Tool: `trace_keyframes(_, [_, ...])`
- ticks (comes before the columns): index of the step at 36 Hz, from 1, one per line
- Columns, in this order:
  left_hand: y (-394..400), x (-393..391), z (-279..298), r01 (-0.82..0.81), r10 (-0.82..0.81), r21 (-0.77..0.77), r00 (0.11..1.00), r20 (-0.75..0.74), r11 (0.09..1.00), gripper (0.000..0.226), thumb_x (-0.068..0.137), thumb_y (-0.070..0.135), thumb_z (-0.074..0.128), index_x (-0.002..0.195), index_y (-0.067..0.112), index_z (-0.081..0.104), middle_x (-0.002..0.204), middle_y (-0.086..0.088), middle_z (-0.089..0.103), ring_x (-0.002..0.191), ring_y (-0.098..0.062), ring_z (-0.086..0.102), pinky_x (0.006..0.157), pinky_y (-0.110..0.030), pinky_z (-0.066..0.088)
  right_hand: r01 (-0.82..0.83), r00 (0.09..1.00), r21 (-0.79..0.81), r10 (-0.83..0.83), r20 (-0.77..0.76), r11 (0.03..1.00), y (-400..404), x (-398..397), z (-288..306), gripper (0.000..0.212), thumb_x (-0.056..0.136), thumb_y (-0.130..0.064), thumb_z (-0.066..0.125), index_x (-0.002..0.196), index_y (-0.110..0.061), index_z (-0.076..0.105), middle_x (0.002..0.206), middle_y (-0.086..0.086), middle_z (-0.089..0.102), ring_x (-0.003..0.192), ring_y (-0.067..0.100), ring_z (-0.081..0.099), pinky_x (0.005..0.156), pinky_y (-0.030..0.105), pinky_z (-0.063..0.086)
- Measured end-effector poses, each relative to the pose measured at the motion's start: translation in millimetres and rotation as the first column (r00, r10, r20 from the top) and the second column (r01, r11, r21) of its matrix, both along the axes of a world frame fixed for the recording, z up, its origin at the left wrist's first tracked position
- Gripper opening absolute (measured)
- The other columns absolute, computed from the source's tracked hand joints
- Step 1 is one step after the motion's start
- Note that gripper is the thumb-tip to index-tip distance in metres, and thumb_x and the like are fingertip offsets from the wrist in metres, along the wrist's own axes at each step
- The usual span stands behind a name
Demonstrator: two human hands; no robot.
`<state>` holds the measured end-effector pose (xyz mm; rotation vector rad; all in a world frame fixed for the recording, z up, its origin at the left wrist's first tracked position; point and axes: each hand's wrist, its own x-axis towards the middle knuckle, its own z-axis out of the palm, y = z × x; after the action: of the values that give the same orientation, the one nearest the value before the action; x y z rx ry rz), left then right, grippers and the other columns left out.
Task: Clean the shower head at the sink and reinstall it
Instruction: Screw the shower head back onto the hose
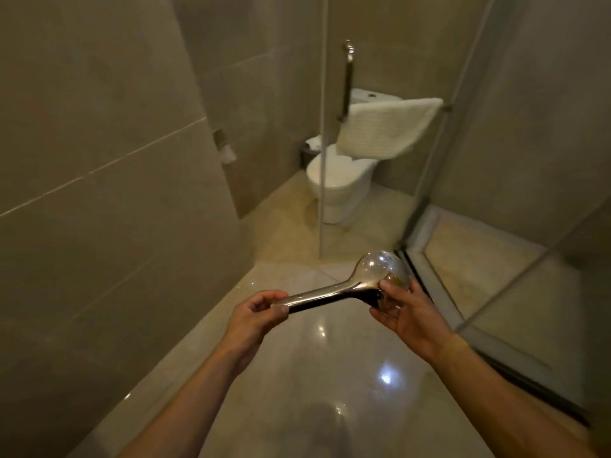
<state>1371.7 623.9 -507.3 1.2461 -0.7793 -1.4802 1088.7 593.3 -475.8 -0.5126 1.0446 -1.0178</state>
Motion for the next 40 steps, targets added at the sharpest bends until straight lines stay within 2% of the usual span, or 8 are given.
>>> trace_keyframes(4, [-47, -34, -5, 0.057, -0.057, 0.024, 0.998, 0.000, 0.998, 0.039, 0.049, 0.022, 0.082, 0.086, 0.013, 0.074, 0.082, -0.003, 0.067, 0.077, -0.013, 0.061, 0.075, -0.022, 0.053, 0.094, 0.996, 0.032, -0.094, -0.004, 0.995, -26, -32, -6, 0.048, 0.082, -0.010, 0.072, 0.124, -0.025, 0.056, 0.110, 0.009, 0.063, 0.097, 0.026, 0.065, 0.066, 0.033, 0.059])
trace_keyframes(11, [-133, -70, -20, 0.135, -0.135, 0.038, 0.991, -0.016, 0.990, 0.044, 0.050, 0.021, 0.084, 0.090, 0.010, 0.073, 0.077, -0.002, 0.069, 0.075, -0.013, 0.063, 0.074, -0.021, 0.056, 0.211, 0.977, 0.071, -0.212, 0.001, 0.975, -86, -71, -18, 0.059, 0.077, -0.009, 0.077, 0.129, -0.025, 0.056, 0.120, 0.009, 0.065, 0.106, 0.029, 0.062, 0.070, 0.037, 0.060])
trace_keyframes(17, [-235, -94, -29, 0.234, -0.234, 0.027, 0.972, -0.006, 0.972, 0.038, 0.054, 0.020, 0.083, 0.090, 0.011, 0.074, 0.084, -0.006, 0.068, 0.077, -0.014, 0.062, 0.074, -0.021, 0.055, 0.297, 0.954, 0.088, -0.290, -0.077, 0.951, -154, -94, -25, 0.055, 0.074, -0.011, 0.078, 0.124, -0.024, 0.057, 0.122, 0.008, 0.065, 0.098, 0.024, 0.068, 0.074, 0.039, 0.059])
trace_keyframes(22, [-324, -129, -28, 0.323, -0.324, 0.033, 0.946, 0.005, 0.946, 0.020, 0.078, -0.004, 0.070, 0.091, 0.010, 0.073, 0.085, -0.008, 0.067, 0.078, -0.015, 0.061, 0.070, -0.019, 0.054, 0.404, 0.915, 0.120, -0.400, -0.060, 0.907, -207, -118, -22, 0.043, 0.080, -0.008, 0.074, 0.119, -0.021, 0.059, 0.111, 0.005, 0.066, 0.096, 0.021, 0.065, 0.074, 0.037, 0.061])
trace_keyframes(26, [-386, -165, -21, 0.411, -0.412, 0.030, 0.911, 0.028, 0.911, 0.021, 0.077, -0.004, 0.072, 0.094, 0.009, 0.072, 0.082, -0.006, 0.067, 0.078, -0.016, 0.061, 0.071, -0.021, 0.053, 0.504, 0.863, 0.138, -0.503, -0.040, 0.853, -240, -140, -20, 0.043, 0.082, -0.007, 0.072, 0.121, -0.019, 0.058, 0.102, 0.004, 0.066, 0.083, 0.015, 0.065, 0.069, 0.035, 0.062])
trace_keyframes(30, [-442, -206, -15, 0.516, -0.517, 0.044, 0.856, 0.027, 0.856, 0.024, 0.071, 0.003, 0.076, 0.094, 0.011, 0.072, 0.083, -0.008, 0.062, 0.081, -0.018, 0.058, 0.080, -0.028, 0.051, 0.575, 0.816, 0.144, -0.577, -0.028, 0.805, -262, -166, -19, 0.041, 0.083, -0.007, 0.070, 0.121, -0.017, 0.057, 0.099, 0.006, 0.067, 0.071, 0.012, 0.072, 0.078, 0.039, 0.060])
trace_keyframes(37, [-523, -287, -17, 0.652, -0.654, 0.045, 0.755, 0.054, 0.757, 0.022, 0.077, -0.001, 0.072, 0.093, 0.014, 0.074, 0.087, -0.009, 0.066, 0.086, -0.019, 0.061, 0.089, -0.037, 0.051, 0.688, 0.716, 0.183, -0.698, -0.013, 0.702, -302, -219, -26, 0.046, 0.071, -0.013, 0.077, 0.114, -0.017, 0.060, 0.107, 0.010, 0.062, 0.091, 0.020, 0.064, 0.067, 0.035, 0.060])
trace_keyframes(40, [-554, -325, -20, 0.694, -0.696, 0.046, 0.717, 0.045, 0.718, 0.021, 0.075, 0.001, 0.074, 0.090, 0.017, 0.075, 0.085, -0.006, 0.068, 0.085, -0.018, 0.064, 0.087, -0.033, 0.054, 0.721, 0.680, 0.183, -0.733, -0.007, 0.668, -320, -246, -33, 0.066, 0.053, -0.019, 0.091, 0.113, -0.017, 0.062, 0.108, 0.011, 0.061, 0.094, 0.021, 0.063, 0.072, 0.037, 0.061])
